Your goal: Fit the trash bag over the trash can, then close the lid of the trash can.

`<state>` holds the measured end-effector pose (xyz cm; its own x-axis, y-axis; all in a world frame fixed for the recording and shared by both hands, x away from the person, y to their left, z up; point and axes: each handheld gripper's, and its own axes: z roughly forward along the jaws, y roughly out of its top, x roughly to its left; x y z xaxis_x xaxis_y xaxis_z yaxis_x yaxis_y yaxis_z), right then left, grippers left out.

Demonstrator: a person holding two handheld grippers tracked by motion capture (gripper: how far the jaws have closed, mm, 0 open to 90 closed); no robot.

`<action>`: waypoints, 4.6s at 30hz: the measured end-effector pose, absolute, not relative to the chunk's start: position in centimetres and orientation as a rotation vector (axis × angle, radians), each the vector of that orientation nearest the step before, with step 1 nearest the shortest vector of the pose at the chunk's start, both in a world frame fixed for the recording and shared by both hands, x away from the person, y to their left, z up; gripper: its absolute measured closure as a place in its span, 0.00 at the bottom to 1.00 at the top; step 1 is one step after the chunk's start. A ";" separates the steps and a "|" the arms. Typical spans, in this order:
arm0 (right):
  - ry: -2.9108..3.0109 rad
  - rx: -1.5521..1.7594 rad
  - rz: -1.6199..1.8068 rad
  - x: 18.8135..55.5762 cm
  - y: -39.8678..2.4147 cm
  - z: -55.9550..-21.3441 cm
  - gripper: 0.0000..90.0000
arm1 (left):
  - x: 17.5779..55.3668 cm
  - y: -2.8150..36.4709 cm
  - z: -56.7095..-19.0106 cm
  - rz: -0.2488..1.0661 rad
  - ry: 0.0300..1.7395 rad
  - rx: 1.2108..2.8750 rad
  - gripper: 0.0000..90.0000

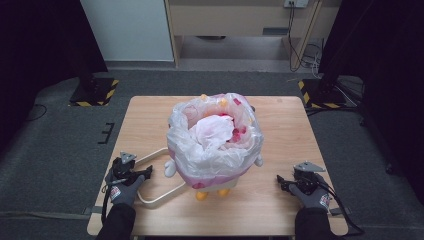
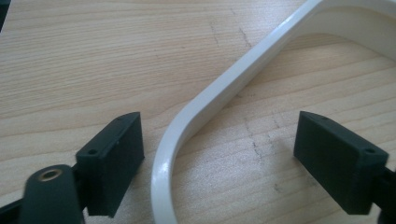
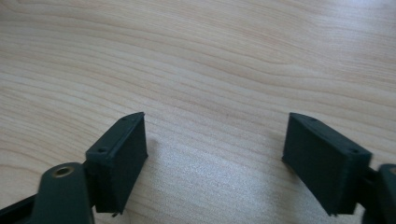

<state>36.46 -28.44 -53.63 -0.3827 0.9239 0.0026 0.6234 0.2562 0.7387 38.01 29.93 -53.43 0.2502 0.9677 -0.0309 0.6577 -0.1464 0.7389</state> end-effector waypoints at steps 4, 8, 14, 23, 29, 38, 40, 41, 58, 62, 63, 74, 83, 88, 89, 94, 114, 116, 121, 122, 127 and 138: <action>2.142 1.398 0.912 36.5 -28.3 -53.7 0.06 | 37.8 30.6 -53.1 0.604 1.470 1.866 0.26; 2.195 1.361 0.910 36.6 -28.1 -53.8 0.01 | 37.6 31.1 -52.1 0.630 1.421 1.849 0.29; 2.195 1.362 0.910 36.6 -28.1 -53.8 0.01 | 37.0 32.6 -51.1 0.633 1.352 1.866 0.34; 2.195 1.360 0.910 36.6 -28.1 -53.8 0.01 | 37.1 33.4 -50.9 0.590 1.313 1.895 0.40; 2.196 1.359 0.910 36.6 -28.1 -53.8 0.01 | 37.5 33.8 -51.4 0.553 1.323 1.923 0.45; 2.195 1.367 0.915 36.6 -28.1 -53.8 0.01 | 37.8 33.4 -51.5 0.569 1.318 1.968 0.61; 2.196 1.366 0.915 36.6 -28.1 -53.8 0.01 | 37.9 33.4 -51.6 0.560 1.323 1.976 0.62; 2.196 1.366 0.915 36.6 -28.1 -53.8 0.01 | 37.9 33.3 -51.7 0.558 1.323 1.983 0.62; 2.207 1.348 0.917 36.6 -28.0 -53.8 0.01 | 37.8 32.9 -51.8 0.557 1.370 2.025 0.87; 2.208 1.350 0.918 36.6 -28.0 -53.8 0.01 | 37.6 32.9 -51.3 0.582 1.381 1.991 0.87; 2.208 1.347 0.917 36.6 -28.0 -53.8 0.01 | 37.6 32.9 -51.1 0.587 1.384 1.976 0.87; 2.212 1.341 0.918 36.6 -28.1 -53.8 0.01 | 36.2 34.0 -48.4 0.732 1.518 1.681 0.87; 2.215 1.339 0.918 36.7 -28.0 -53.8 0.01 | 34.8 35.1 -45.7 0.771 1.516 1.458 0.86; 2.216 1.340 0.919 36.7 -28.0 -53.8 0.01 | 33.6 35.6 -43.0 0.839 1.466 1.335 0.86; 2.217 1.340 0.919 36.7 -28.0 -53.8 0.01 | 33.3 35.9 -42.4 0.849 1.457 1.310 0.86; 2.216 1.343 0.920 36.7 -28.0 -53.8 0.01 | 31.6 37.3 -40.3 0.888 1.416 1.189 0.86; 2.220 1.340 0.919 36.8 -28.0 -53.8 0.01 | 29.0 35.3 -32.8 0.920 1.151 1.135 0.87; 2.221 1.342 0.919 36.8 -28.0 -53.8 0.01 | 29.3 34.9 -32.2 0.909 1.133 1.144 0.87; 2.219 1.345 0.921 36.8 -28.0 -53.8 0.01 | 30.4 33.6 -29.9 0.834 1.072 1.174 0.87; 2.220 1.340 0.921 36.8 -28.0 -53.8 0.01 | 30.6 33.2 -29.4 0.828 1.059 1.190 0.87; 2.219 1.346 0.921 36.8 -28.0 -53.8 0.01 | 31.5 31.1 -27.1 0.817 0.991 1.248 0.87; 2.220 1.339 0.922 36.8 -28.0 -53.8 0.01 | 33.6 26.7 -24.8 0.733 0.902 1.319 0.87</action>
<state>36.80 -28.00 -53.80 -0.4693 0.8830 0.0069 0.6284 0.3285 0.7051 33.55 26.70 -24.78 0.4817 0.8662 -0.1328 0.0470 0.1257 0.9909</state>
